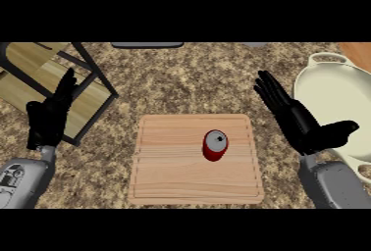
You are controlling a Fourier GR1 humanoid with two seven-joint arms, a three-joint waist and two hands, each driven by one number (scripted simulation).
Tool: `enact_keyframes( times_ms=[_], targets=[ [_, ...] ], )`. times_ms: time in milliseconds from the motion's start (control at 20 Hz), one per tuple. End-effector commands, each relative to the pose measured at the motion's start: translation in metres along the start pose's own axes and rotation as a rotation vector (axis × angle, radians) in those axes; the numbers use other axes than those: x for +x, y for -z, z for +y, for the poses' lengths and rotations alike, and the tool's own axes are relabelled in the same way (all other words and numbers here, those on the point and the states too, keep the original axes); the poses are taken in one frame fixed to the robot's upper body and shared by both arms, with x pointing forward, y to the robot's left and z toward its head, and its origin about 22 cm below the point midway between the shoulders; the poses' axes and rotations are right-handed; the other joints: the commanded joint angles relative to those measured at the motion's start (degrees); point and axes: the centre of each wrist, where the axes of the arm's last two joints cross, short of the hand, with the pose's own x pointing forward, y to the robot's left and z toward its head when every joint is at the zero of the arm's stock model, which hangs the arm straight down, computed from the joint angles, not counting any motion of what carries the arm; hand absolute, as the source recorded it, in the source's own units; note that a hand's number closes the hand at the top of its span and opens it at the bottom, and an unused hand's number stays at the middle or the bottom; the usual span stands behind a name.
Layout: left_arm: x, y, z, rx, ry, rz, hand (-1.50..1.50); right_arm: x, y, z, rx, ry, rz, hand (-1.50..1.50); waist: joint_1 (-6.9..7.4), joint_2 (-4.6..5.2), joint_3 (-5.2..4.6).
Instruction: Pick the can from the cutting board and place it in the pot
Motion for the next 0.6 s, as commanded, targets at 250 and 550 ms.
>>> enact_keyframes(
  times_ms=[250,550],
  targets=[
    [0.066,-0.001,-0.036,0.044,-0.194,-0.191,0.0,0.072,0.061,0.001,0.584,0.111,-0.289,1.5,5.8,1.07,-0.14],
    [0.085,-0.009,-0.053,0.038,-0.218,-0.15,0.0,0.089,0.055,-0.055,0.524,-0.32,-0.35,-1.5,4.15,1.43,-0.22]
  ],
)
